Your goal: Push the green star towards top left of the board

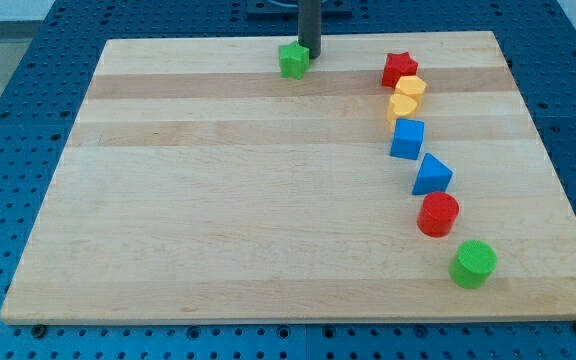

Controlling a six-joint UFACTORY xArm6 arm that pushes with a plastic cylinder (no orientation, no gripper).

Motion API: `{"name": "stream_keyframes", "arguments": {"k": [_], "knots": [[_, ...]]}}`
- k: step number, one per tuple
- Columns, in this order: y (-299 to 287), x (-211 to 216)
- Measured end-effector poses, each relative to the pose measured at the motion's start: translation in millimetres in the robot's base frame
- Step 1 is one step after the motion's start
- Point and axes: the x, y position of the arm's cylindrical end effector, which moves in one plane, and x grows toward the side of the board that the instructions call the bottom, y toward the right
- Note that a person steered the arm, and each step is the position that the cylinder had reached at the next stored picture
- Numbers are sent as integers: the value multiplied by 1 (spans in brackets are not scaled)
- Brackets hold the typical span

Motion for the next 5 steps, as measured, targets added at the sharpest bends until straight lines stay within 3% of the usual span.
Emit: {"name": "stream_keyframes", "arguments": {"k": [1, 3, 5], "knots": [[26, 8], [16, 21], [-50, 21]]}}
